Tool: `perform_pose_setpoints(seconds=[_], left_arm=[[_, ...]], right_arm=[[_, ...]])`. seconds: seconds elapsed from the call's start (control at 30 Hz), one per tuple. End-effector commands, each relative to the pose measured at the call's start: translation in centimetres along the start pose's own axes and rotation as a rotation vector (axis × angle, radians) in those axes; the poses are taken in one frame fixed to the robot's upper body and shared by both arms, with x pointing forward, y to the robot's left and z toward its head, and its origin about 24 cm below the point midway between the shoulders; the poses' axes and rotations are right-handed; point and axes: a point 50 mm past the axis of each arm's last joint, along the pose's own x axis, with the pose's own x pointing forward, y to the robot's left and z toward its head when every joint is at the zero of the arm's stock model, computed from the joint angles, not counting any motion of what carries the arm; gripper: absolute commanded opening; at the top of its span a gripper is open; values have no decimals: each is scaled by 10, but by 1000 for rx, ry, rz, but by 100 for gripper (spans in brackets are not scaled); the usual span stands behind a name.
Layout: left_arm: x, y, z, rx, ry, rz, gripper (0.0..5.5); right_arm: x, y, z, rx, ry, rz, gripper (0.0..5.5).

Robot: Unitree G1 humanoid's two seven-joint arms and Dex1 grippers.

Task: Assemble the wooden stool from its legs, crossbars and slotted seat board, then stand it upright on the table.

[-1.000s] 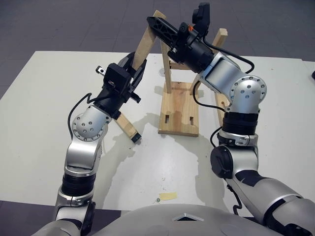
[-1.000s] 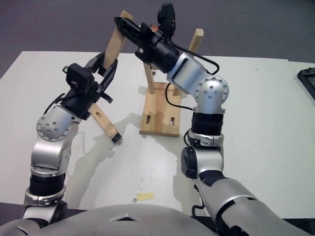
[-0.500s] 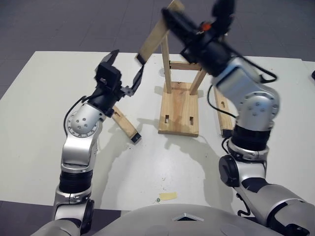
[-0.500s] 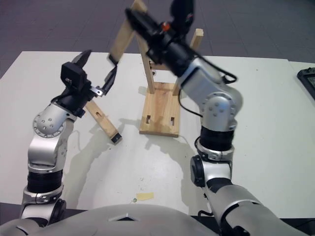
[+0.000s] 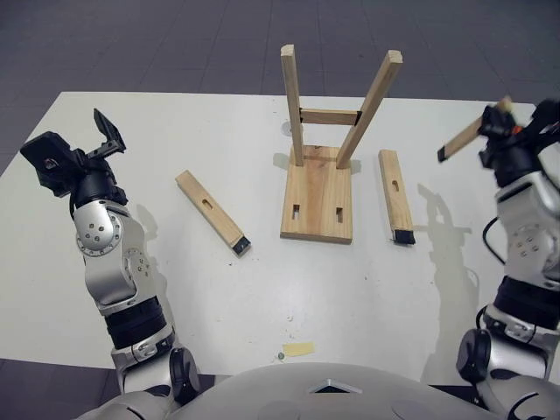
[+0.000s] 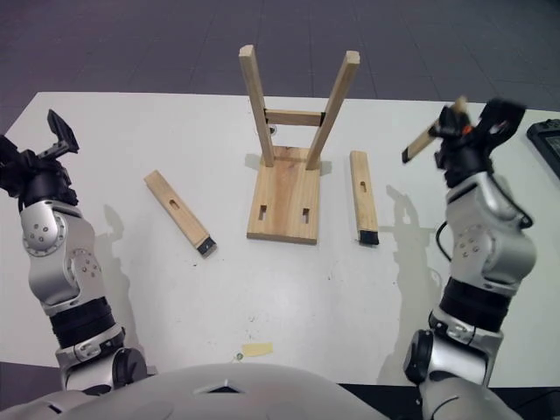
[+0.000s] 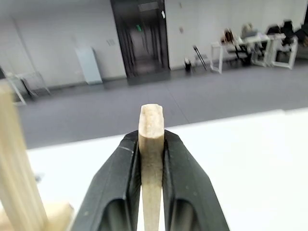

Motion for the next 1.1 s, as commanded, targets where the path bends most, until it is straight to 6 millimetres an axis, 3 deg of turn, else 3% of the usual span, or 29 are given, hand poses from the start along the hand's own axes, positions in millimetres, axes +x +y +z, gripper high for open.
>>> perform_pose_setpoints(seconds=[0.03,0.3,0.67,1.1], left_arm=[[7,-12,6,25,-33,-8,540],[9,-19,7,53,-41,-36,540],[12,-28,2,68,-23,-76,540],[13,-31,1,76,-14,-103,540]], right_arm=[[-5,11,-14,72,1,30,42],[-10,26,-12,236,7,69,42],[-4,8,-43,239,90,-25,42],[0,3,-50,234,91,-55,42]])
